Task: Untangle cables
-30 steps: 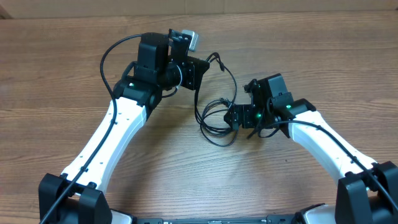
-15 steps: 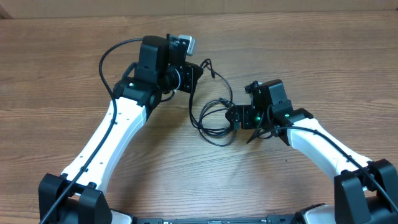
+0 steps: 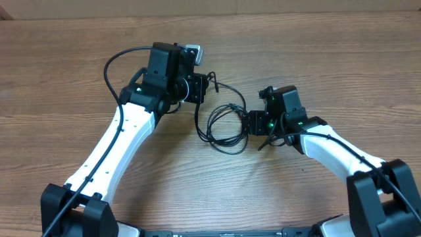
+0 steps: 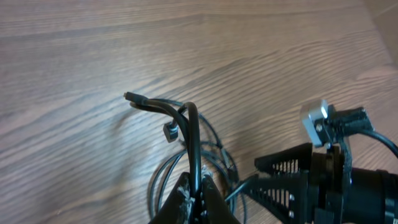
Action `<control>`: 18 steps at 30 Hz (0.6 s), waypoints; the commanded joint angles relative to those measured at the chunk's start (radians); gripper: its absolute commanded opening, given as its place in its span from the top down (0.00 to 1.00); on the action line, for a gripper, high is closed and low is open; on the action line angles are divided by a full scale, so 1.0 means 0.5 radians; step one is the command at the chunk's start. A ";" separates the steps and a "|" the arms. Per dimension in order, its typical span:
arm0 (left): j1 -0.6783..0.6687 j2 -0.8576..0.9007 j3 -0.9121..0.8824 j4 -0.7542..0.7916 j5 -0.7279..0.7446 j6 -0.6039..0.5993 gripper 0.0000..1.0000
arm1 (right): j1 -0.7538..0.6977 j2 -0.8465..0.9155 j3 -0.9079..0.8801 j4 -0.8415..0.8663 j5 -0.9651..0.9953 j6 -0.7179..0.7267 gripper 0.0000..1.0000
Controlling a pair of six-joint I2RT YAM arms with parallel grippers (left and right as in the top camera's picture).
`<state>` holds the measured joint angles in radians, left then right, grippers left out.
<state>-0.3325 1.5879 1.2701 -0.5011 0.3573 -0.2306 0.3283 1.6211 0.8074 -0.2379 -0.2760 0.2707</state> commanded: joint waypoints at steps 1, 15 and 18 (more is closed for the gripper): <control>0.000 -0.053 0.031 -0.009 -0.072 0.050 0.96 | 0.007 0.035 -0.008 0.034 0.011 0.036 0.50; 0.221 -0.137 0.031 -0.249 -0.421 0.081 0.96 | -0.161 -0.023 0.197 -0.195 0.645 0.035 0.96; 0.354 -0.211 0.031 -0.253 -0.402 0.087 0.96 | -0.271 -0.073 0.355 -0.424 0.716 0.036 0.96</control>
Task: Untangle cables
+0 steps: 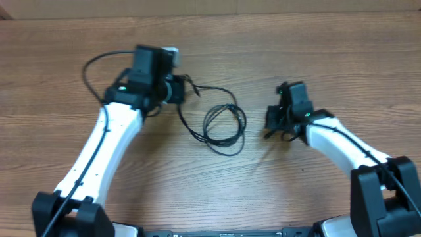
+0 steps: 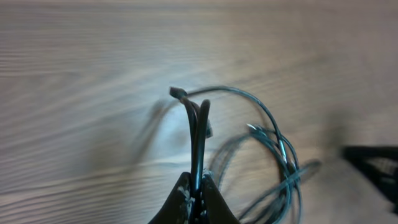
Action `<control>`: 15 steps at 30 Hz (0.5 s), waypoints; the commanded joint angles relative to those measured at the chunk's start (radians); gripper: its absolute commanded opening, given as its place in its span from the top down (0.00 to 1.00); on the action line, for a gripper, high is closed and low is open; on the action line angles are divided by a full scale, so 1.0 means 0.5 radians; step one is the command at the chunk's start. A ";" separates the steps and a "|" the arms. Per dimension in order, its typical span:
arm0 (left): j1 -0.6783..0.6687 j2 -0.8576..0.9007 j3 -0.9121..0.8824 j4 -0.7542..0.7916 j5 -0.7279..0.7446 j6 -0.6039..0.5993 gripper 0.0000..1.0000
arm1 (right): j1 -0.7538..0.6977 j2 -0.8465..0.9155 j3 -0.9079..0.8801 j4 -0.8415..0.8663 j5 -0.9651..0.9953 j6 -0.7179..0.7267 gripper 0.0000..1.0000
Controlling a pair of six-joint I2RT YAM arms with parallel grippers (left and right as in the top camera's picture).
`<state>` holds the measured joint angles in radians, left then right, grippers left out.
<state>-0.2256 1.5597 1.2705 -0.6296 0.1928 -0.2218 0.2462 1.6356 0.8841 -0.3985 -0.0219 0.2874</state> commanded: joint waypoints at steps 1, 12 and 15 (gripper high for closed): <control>0.180 -0.182 0.031 0.012 -0.021 0.071 0.96 | -0.133 -0.117 0.259 -0.167 0.146 0.002 0.95; 0.204 -0.241 0.031 0.679 1.659 -0.152 0.96 | 0.031 -0.137 0.422 -0.363 -1.030 -0.244 0.21; 0.159 -0.243 0.031 1.177 1.759 -0.447 0.96 | 0.153 -0.137 0.420 -0.358 -0.916 -0.327 0.15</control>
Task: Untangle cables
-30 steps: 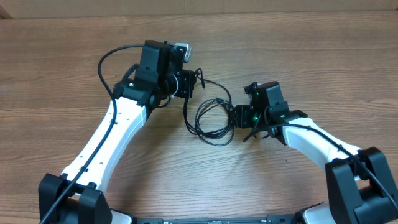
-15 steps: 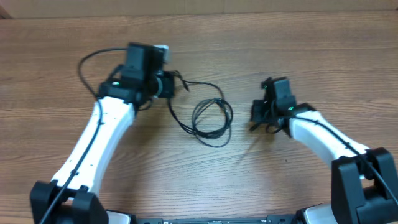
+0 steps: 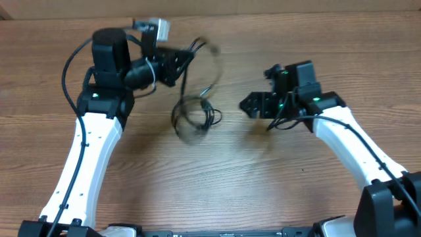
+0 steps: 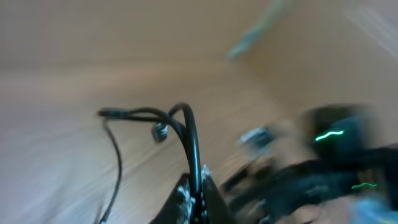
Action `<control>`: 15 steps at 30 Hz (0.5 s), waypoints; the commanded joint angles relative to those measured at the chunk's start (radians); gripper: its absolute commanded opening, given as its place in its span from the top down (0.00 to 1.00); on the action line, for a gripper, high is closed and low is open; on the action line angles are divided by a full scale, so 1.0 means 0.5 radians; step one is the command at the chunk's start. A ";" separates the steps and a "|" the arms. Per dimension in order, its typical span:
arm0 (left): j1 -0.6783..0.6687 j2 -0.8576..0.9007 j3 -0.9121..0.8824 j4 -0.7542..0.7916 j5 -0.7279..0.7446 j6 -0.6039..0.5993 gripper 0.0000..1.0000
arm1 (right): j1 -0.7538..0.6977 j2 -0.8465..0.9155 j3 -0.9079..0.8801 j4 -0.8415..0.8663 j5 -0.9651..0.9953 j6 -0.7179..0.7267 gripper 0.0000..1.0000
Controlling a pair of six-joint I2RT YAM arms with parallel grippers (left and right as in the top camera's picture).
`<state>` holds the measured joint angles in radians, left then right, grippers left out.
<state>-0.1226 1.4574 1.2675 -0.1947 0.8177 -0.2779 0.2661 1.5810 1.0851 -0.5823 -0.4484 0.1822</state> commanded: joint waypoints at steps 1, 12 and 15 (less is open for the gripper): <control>-0.062 -0.040 0.037 0.454 0.511 -0.419 0.96 | 0.156 -0.027 0.018 0.014 0.026 -0.114 0.13; -0.195 -0.040 0.037 1.089 0.531 -1.024 0.96 | 0.302 -0.027 0.016 0.289 0.438 -0.093 0.04; -0.208 -0.039 0.037 1.088 0.562 -1.048 0.96 | 0.302 -0.027 0.016 0.371 0.440 -0.089 0.03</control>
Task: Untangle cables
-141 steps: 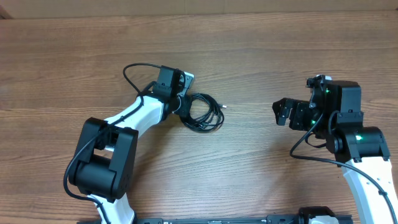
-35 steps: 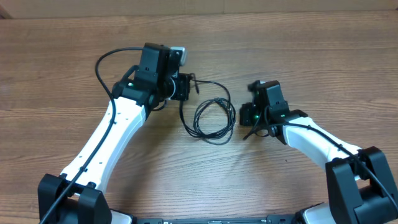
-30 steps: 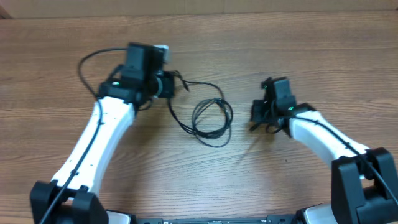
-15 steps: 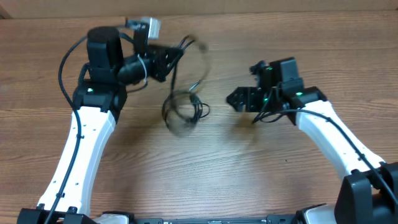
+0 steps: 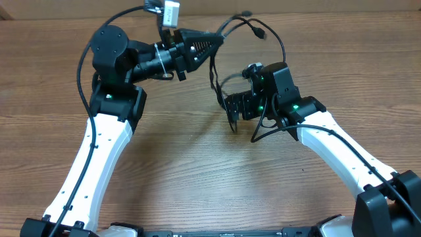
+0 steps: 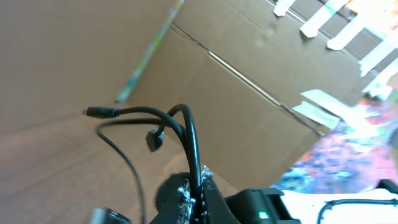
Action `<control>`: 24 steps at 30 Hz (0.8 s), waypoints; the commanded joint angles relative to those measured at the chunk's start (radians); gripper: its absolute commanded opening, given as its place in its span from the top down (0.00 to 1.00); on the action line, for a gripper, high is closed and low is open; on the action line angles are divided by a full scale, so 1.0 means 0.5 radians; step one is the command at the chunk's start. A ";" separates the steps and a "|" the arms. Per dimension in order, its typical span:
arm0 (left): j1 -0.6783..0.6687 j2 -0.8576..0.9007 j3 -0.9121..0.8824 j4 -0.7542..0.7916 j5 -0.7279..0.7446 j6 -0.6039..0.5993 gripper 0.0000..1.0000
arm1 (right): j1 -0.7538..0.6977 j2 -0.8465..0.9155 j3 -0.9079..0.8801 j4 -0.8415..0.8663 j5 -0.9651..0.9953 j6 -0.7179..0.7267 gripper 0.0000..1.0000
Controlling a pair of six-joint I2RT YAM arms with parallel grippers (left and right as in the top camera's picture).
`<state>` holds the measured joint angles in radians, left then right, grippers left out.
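Observation:
A bundle of thin black cables (image 5: 216, 74) is lifted off the wooden table (image 5: 191, 164). My left gripper (image 5: 214, 41) is raised and pointing right, shut on the cables. In the left wrist view the left gripper (image 6: 200, 182) pinches a strand that arches up (image 6: 185, 112), with two plug ends (image 6: 97, 112) (image 6: 153, 140) sticking out left. In the overhead view plug ends (image 5: 247, 13) arc above, and loops hang down to my right gripper (image 5: 229, 109). It looks open, fingers pointing left at the hanging loops; contact cannot be told.
A cardboard wall (image 6: 249, 81) with tape strips (image 6: 323, 15) stands behind the table. The right arm's black body (image 6: 267, 208) sits just beyond the left fingers. Each arm's own cable loops beside it.
My left gripper has risen and swung right with the cables, which now hang clear of the table. The right gripper has moved left, up to the hanging loops.
The cable coil lay on the table between both grippers, the left shut on one strand. The left then stood further left with the coil trailing, the right backed off. Then the left was raised with the coil swinging; now the bundle hangs beside the right gripper.

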<state>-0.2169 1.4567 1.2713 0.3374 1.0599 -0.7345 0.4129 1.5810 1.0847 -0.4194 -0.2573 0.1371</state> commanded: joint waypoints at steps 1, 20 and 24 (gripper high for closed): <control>-0.024 -0.037 0.029 0.025 0.088 -0.146 0.96 | 0.008 -0.027 0.017 0.060 0.060 0.000 0.03; -0.027 -0.038 0.029 0.412 0.189 -0.539 0.96 | 0.008 -0.027 -0.073 0.115 0.270 0.362 0.28; -0.024 -0.037 0.029 0.397 0.196 -0.534 0.96 | 0.008 -0.027 -0.073 0.011 0.400 0.363 0.96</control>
<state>-0.2279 1.4567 1.2705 0.5323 1.1431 -0.9794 0.4133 1.5810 1.0542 -0.3916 -0.0948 0.3111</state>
